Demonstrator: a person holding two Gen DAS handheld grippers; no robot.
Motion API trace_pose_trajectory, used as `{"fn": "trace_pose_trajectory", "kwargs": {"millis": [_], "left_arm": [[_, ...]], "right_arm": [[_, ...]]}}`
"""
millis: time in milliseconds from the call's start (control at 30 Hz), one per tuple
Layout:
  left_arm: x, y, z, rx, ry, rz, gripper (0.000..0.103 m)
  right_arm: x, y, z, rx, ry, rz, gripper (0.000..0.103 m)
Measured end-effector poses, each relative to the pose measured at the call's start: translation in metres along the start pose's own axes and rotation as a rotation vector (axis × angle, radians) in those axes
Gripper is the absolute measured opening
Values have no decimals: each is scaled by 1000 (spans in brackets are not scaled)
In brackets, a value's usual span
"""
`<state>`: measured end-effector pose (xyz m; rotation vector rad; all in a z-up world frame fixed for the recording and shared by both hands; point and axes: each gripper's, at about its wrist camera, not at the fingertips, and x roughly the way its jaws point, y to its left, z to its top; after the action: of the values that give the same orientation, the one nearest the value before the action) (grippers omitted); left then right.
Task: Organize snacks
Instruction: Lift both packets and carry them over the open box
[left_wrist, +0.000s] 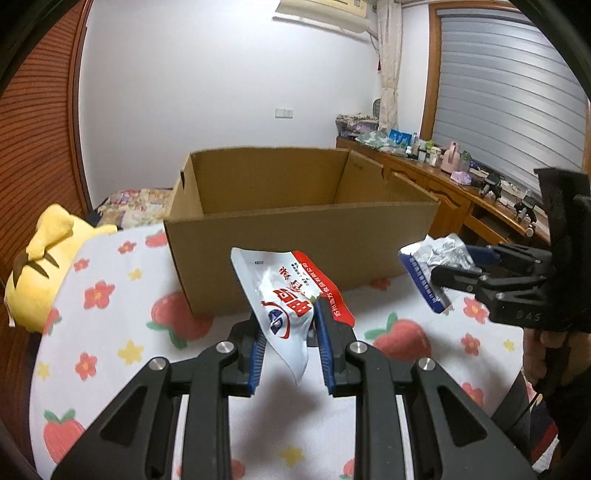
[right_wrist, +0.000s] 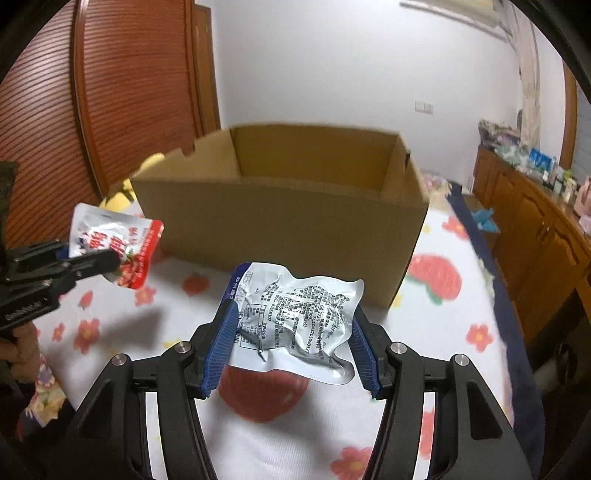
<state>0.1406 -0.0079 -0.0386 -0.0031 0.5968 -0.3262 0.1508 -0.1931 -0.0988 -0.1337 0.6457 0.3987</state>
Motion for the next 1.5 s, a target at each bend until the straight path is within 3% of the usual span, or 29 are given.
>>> {"fn": "trace_pose_trajectory", "kwargs": {"millis": [267, 600, 933, 1500], "left_arm": [[1, 6, 24, 21, -42, 0, 23], [4, 11, 52, 46, -80, 4, 23], [19, 19, 66, 30, -86, -6, 23], [57, 25, 89, 36, -57, 14, 23]], "right_arm": [[-11, 1, 45, -46, -87, -14, 60], [15, -13, 85, -41, -97, -16, 60], [41, -38, 93, 20, -69, -19, 60], [53, -40, 92, 22, -47, -24, 67]]}}
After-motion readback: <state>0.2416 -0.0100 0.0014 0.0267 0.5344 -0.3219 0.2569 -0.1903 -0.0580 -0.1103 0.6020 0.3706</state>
